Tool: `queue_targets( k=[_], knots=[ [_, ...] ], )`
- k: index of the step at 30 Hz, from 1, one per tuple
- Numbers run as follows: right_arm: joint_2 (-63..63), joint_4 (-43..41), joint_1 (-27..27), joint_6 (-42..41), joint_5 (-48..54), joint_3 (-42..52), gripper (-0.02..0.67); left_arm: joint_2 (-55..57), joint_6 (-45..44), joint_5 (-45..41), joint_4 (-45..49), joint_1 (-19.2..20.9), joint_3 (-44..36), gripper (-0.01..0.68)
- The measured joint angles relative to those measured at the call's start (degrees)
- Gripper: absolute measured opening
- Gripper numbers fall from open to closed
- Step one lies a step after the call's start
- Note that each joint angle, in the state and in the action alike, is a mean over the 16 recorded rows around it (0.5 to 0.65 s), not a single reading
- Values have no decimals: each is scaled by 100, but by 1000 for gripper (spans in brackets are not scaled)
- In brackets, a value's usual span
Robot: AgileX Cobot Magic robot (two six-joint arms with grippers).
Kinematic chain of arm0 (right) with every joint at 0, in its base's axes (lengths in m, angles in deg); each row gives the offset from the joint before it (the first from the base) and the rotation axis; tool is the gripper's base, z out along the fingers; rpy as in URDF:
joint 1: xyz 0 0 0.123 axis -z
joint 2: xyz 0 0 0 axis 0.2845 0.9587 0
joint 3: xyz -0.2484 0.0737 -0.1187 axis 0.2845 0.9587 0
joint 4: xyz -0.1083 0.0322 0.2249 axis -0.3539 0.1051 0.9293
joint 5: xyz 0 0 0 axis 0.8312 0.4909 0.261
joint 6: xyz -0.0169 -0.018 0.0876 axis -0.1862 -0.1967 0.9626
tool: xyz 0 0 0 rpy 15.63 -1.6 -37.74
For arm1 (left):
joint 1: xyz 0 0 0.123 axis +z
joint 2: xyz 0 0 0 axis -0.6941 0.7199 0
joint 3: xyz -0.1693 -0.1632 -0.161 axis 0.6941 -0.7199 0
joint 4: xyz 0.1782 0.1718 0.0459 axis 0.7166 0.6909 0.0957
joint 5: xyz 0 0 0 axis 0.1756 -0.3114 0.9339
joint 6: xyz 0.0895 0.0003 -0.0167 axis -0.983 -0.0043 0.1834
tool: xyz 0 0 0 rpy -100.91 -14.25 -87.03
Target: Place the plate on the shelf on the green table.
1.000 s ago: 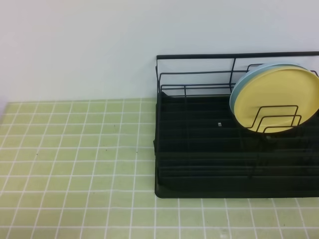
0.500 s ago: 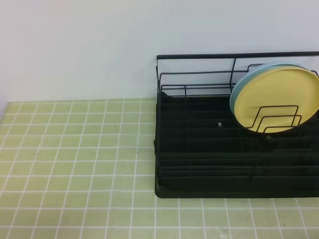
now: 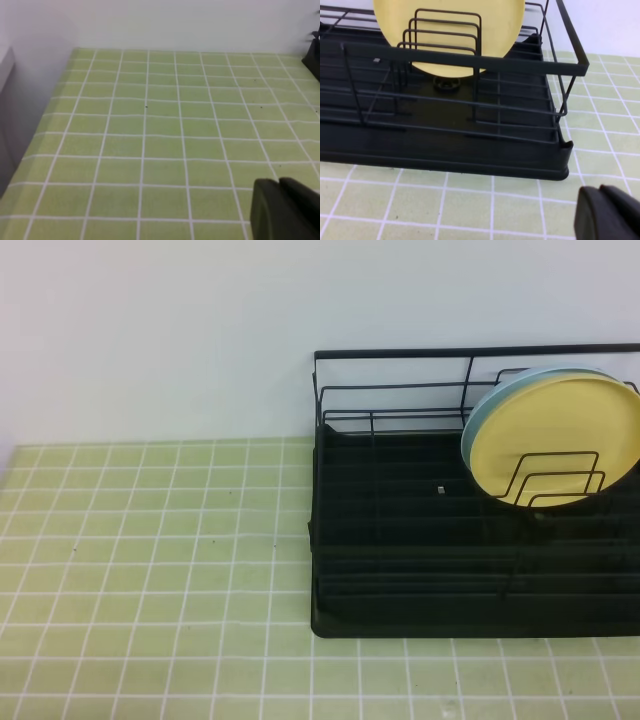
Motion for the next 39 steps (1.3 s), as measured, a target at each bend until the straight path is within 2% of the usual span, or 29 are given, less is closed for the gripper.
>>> queue_targets(
  k=[39],
  knots=[
    [15,0,0,3,1,0,-4,0,-162,0,26,2,0,-2]
  ],
)
